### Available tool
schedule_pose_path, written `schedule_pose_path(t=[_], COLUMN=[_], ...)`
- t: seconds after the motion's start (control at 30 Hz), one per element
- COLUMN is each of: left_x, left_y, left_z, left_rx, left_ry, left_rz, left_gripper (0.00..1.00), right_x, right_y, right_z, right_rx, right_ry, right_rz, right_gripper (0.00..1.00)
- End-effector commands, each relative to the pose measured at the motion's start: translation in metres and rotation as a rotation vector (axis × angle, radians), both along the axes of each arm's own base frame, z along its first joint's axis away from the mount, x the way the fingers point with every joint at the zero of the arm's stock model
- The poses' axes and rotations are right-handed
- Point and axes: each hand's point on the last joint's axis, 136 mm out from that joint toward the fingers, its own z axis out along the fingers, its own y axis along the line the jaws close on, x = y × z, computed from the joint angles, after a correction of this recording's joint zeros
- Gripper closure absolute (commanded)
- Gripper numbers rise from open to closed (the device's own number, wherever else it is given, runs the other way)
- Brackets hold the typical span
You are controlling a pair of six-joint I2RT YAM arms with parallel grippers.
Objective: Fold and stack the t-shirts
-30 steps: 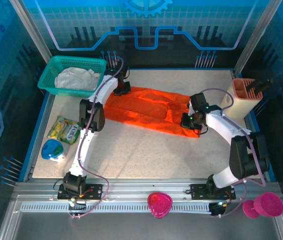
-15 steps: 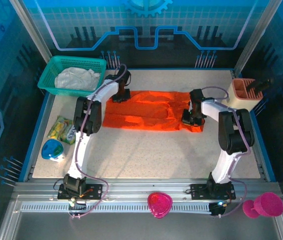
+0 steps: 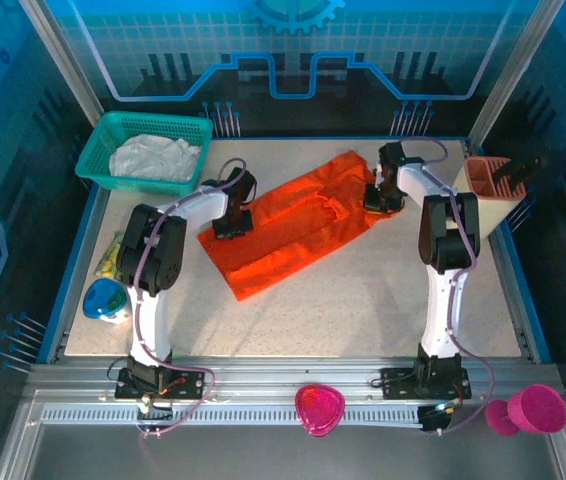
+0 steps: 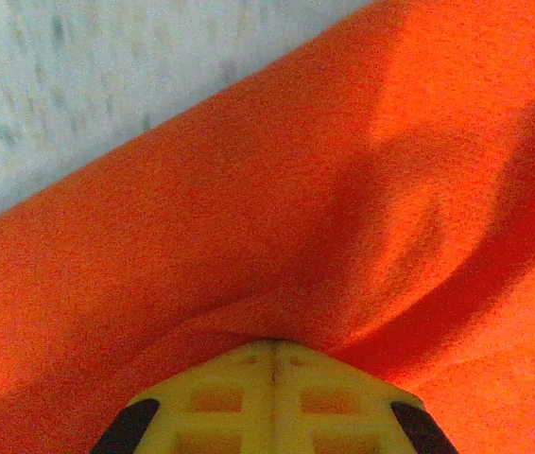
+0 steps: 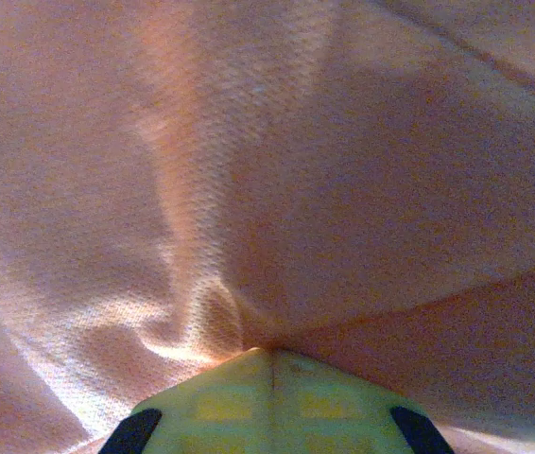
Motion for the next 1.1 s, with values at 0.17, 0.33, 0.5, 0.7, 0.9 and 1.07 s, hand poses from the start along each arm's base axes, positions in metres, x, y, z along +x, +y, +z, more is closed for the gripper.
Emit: schedule_pose_path(t=[0.17, 0.33, 0.5, 0.7, 0.9, 1.07], left_x=[-0.090, -0.110, -0.106, -0.105, -0.107, -0.116], left_y=[-0.039, -0.077, -0.089, -0.063, -0.030, -0.036], left_z=[-0.010, 0.022, 0.083, 0.119, 0.060, 0.009], left_rx=[-0.055, -0.126, -0.179, -0.130, -0.095, -0.109], left_ry=[0.123, 0.071, -0.046, -0.124, -0.023, 0.062], left_rz=[0.016, -0.054, -0.085, -0.061, 0.016, 0.016], left_gripper=[0.89, 0.76, 0.64, 0.59, 0.86, 0.95], right_x=[0.031, 0.054, 0.055, 0.000, -0.064, -0.079], right_y=[0.011, 0.030, 0.047, 0.058, 0.078, 0.091], right_z=[-0.012, 0.023, 0.086, 0.127, 0.111, 0.080], right_rx=[0.042, 0.094, 0.110, 0.149, 0.285, 0.307], right_ry=[0.037, -0.052, -0.171, -0.211, -0.183, -0.119], right_rz=[0.097, 0.140, 0.165, 0.116, 0.003, -0.042], right_gripper=[1.00, 1.00, 1.00, 1.00, 1.00, 1.00])
